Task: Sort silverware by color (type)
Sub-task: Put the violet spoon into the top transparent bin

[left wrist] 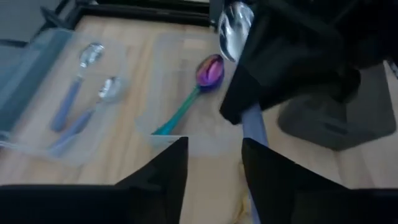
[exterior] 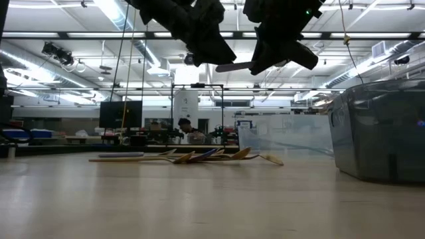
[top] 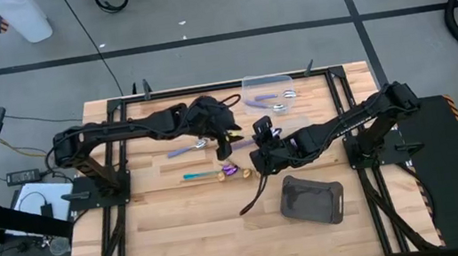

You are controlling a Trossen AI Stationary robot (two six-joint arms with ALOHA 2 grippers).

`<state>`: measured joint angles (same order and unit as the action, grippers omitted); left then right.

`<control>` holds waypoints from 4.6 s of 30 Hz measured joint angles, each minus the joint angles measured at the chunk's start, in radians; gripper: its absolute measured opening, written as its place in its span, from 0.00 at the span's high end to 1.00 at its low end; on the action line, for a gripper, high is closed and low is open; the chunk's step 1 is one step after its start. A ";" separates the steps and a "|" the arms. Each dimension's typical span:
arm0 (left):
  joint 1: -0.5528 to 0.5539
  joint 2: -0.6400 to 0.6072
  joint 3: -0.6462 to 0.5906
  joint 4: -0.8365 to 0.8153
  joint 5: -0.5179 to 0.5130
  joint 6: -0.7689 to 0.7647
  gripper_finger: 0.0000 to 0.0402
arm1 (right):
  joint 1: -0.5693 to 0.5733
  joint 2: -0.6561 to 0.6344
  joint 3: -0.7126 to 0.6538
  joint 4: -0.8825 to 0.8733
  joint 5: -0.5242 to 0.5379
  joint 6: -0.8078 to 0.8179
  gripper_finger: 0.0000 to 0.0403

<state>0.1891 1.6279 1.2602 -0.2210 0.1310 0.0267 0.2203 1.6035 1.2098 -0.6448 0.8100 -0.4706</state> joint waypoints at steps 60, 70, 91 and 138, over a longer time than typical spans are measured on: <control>-0.189 -0.640 -0.549 0.096 -0.274 -0.146 0.57 | -0.861 -0.003 -0.092 0.169 -0.668 0.333 0.87; -0.189 -0.640 -0.549 0.095 -0.274 -0.144 0.57 | -0.879 -0.002 -0.228 0.301 -0.730 0.373 0.87; -0.187 -0.640 -0.549 0.095 -0.274 -0.144 0.57 | -0.885 -0.002 -0.147 0.198 -0.747 0.305 0.65; -0.187 -0.640 -0.548 0.088 -0.276 -0.147 0.57 | -0.963 0.291 0.114 0.009 -0.899 0.330 0.83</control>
<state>0.0025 0.9878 0.7120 -0.1327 -0.1452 -0.1204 -0.7422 1.8946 1.3235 -0.6353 -0.0891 -0.1409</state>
